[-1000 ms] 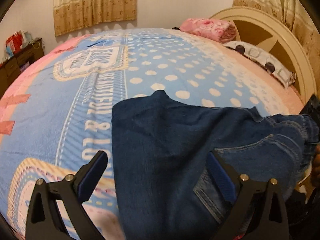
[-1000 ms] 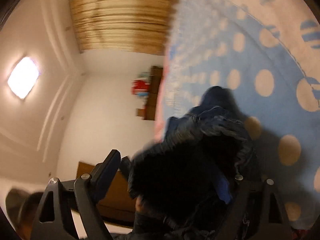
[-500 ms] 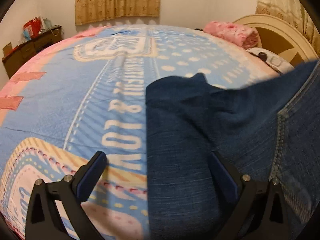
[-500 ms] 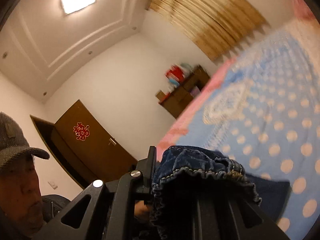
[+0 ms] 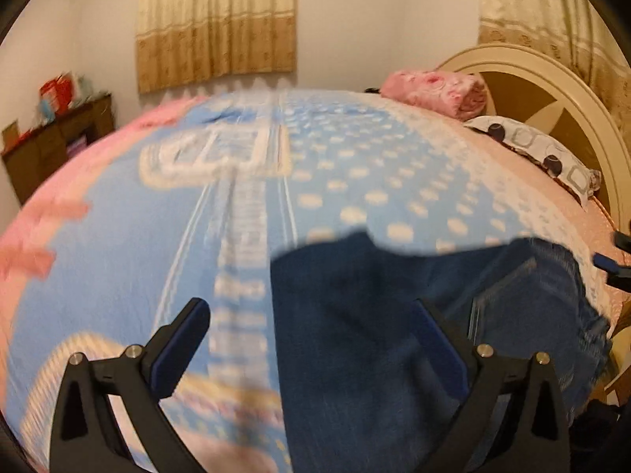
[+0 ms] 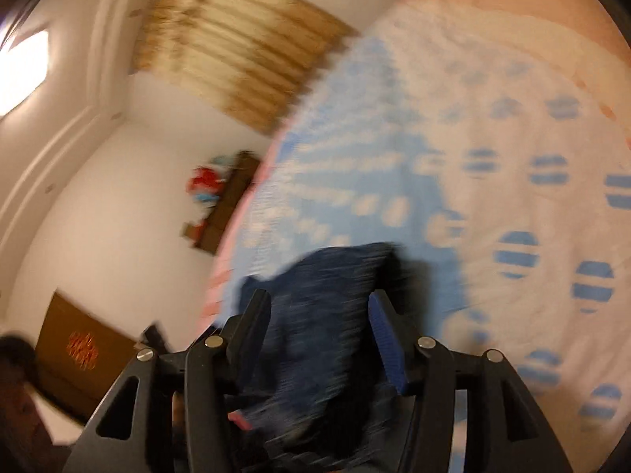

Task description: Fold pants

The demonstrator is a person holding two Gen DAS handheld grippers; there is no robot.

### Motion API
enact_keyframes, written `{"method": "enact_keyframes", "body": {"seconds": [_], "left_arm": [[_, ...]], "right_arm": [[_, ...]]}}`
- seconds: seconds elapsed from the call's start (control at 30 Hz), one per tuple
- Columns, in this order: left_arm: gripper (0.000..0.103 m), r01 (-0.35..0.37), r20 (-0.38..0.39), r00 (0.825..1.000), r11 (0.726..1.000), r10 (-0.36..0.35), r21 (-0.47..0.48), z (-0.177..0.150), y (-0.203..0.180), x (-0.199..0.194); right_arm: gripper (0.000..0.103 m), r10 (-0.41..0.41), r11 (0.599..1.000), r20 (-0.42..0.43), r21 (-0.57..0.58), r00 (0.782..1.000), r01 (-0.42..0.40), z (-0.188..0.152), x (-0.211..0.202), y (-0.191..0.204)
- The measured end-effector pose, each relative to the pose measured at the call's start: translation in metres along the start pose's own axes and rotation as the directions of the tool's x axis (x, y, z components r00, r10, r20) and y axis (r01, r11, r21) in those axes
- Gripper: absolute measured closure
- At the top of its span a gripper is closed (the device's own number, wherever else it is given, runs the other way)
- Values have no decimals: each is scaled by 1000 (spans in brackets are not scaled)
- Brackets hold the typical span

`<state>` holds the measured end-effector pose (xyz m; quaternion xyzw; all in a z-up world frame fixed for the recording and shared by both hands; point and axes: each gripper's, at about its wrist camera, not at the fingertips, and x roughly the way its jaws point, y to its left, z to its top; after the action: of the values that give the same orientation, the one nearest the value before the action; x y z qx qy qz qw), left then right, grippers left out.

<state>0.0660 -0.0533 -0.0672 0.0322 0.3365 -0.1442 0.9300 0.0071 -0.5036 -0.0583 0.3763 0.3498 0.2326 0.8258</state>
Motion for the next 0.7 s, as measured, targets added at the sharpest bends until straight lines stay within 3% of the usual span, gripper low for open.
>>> {"method": "enact_keyframes", "body": {"seconds": [0.1, 0.17, 0.23, 0.33, 0.4, 0.5, 0.6, 0.7], "left_arm": [[0, -35, 30, 999, 999, 34, 29, 28, 9, 11], [0, -26, 26, 999, 999, 25, 20, 39, 15, 21], [0, 0, 2, 1000, 1000, 0, -12, 44, 21, 34], [0, 20, -71, 997, 999, -22, -37, 39, 20, 57], [0, 4, -133, 991, 1000, -7, -24, 32, 14, 71], [0, -24, -162, 987, 1000, 24, 3, 24, 8, 81], [0, -17, -161, 987, 1000, 12, -26, 21, 11, 82], [0, -17, -168, 986, 999, 10, -40, 17, 13, 88]], "right_arm": [[50, 67, 988, -80, -134, 995, -78, -24, 8, 47], [49, 59, 978, -138, -188, 989, -84, -46, 10, 60], [49, -24, 970, -158, -241, 987, -15, -72, 2, 58], [49, -81, 976, -139, -211, 987, 50, -94, -21, 31], [49, -64, 983, -143, -181, 988, 37, -96, -24, 23], [49, -15, 965, -162, -261, 987, -28, -97, -18, 45], [49, -81, 955, -218, -295, 973, 13, -97, -3, 54], [49, -83, 948, -269, -318, 960, -7, -93, 11, 58]]}}
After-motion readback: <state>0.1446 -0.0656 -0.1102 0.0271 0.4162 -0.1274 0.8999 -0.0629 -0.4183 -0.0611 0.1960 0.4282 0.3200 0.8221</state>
